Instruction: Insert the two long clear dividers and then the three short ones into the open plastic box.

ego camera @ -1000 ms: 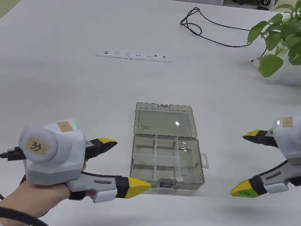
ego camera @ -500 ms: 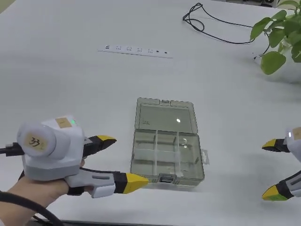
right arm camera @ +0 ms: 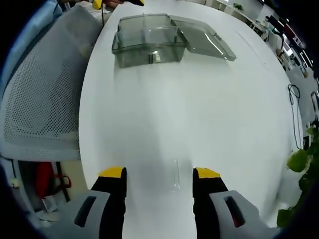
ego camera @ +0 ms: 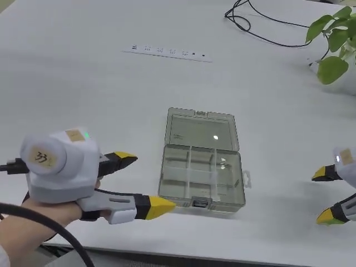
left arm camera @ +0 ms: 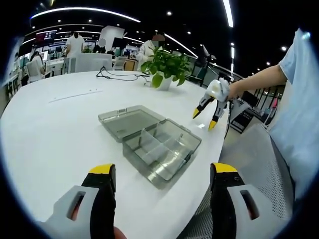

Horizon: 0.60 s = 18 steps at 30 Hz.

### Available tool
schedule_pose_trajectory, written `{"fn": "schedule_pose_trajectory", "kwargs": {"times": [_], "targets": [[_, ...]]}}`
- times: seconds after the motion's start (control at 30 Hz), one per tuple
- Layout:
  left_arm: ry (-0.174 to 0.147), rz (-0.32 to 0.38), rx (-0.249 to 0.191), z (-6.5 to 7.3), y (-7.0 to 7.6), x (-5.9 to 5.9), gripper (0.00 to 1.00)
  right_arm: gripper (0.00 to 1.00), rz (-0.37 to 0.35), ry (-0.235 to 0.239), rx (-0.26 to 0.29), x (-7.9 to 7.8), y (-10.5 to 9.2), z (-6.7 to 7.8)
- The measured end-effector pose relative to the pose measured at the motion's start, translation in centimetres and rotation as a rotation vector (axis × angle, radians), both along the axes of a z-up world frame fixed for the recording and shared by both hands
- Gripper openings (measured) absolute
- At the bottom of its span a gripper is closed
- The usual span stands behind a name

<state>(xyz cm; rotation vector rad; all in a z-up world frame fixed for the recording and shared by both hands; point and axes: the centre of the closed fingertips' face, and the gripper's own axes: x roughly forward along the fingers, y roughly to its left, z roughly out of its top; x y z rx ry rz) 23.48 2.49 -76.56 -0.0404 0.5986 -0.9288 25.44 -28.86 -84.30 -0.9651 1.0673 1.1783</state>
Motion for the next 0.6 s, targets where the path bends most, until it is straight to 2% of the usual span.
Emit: {"fn": "schedule_pose_trajectory", "kwargs": {"times": [0.07,0.17,0.3,0.33,0.47,0.6], "targets": [[-0.003,0.002,-0.002,0.06,-0.08,0.07,0.78,0.48,0.044,-0.005,-0.023,-0.20,-0.37,-0.31],[-0.006,-0.001,-0.005,0.13,-0.39,0.13,0.78,0.46,0.043,0.007,-0.046,-0.51,-0.71,-0.74],[-0.006,-0.006,-0.009,0.19,-0.70,0.10,0.78,0.43,0.051,0.014,-0.039,-0.71,-0.61,-0.79],[-0.005,-0.009,-0.011,0.18,-0.79,0.06,0.78,0.42,0.049,0.028,-0.039,-0.91,-0.63,-0.86],[-0.002,-0.018,-0.007,0.12,-0.95,-0.05,0.78,0.41,0.063,0.026,-0.038,-0.87,-0.58,-0.89],[-0.001,-0.019,-0.008,0.13,-0.92,-0.07,0.78,0.40,0.105,0.026,-0.058,-0.85,-0.71,-0.92]]}}
